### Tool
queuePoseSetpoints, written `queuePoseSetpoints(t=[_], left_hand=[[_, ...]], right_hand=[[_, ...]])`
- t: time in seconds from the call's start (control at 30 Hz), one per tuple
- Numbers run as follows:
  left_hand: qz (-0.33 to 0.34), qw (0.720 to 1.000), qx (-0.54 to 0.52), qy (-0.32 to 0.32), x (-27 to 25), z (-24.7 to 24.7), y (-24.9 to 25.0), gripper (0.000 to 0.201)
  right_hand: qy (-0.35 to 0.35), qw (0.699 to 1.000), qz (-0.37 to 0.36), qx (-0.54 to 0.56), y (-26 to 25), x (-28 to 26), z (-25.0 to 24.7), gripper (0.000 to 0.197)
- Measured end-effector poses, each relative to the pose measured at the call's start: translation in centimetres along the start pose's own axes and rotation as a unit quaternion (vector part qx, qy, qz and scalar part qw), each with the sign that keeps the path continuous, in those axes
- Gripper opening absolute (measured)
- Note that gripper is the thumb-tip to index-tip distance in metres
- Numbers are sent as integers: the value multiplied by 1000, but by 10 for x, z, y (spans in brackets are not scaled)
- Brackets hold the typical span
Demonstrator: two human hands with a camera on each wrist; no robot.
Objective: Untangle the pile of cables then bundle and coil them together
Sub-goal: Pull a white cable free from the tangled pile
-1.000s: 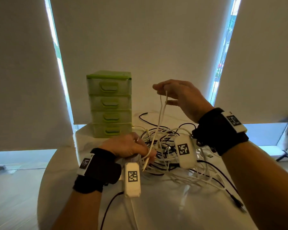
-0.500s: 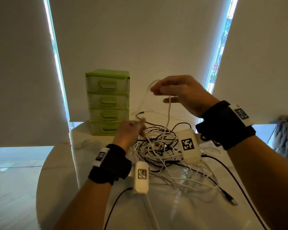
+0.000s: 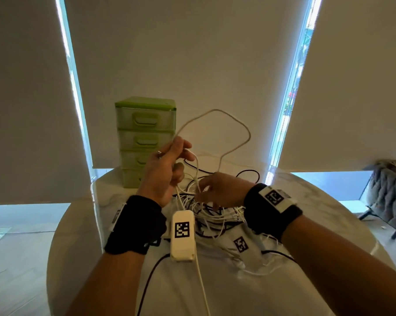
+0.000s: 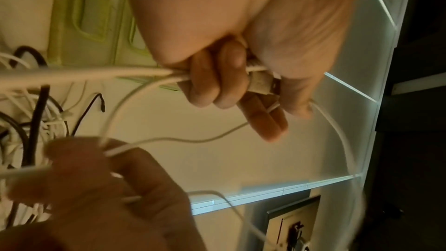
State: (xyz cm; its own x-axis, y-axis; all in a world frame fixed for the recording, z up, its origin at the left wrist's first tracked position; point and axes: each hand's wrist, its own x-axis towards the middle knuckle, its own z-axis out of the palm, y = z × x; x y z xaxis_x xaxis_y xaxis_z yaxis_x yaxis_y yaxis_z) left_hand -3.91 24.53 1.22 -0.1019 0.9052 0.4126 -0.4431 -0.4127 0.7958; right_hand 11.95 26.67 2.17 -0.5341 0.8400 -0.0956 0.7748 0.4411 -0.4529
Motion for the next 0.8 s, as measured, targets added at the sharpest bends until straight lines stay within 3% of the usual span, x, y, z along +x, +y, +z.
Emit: queuePoseSetpoints(t=[0.1, 0.17, 0.23, 0.37, 0.5, 0.67, 0.8], left_hand=[[-39, 999, 22, 8, 6, -9, -10, 40], [-83, 994, 64, -9, 5, -7, -16, 29], [-134, 987, 70, -53, 2, 0, -16, 14], [-196, 972, 74, -106, -4, 13, -13, 24], [-245, 922, 256, -154, -21, 22, -30, 22], [-207, 948, 230, -68, -13, 8, -9, 25], [-173, 960, 210, -72, -5, 6, 29, 26]], right_hand=[[77, 985, -28, 149, -5, -2, -15, 13], [77, 961, -63, 257, -10, -10, -30, 10], [79, 951, -97, 282, -14, -17, -41, 10], [116, 935, -139, 305, -13, -34, -53, 12], [159, 914, -171, 331, -6, -54, -69, 14], [78, 967, -90, 224, 19, -86, -69, 31], [77, 952, 7, 298, 26, -79, -30, 58]])
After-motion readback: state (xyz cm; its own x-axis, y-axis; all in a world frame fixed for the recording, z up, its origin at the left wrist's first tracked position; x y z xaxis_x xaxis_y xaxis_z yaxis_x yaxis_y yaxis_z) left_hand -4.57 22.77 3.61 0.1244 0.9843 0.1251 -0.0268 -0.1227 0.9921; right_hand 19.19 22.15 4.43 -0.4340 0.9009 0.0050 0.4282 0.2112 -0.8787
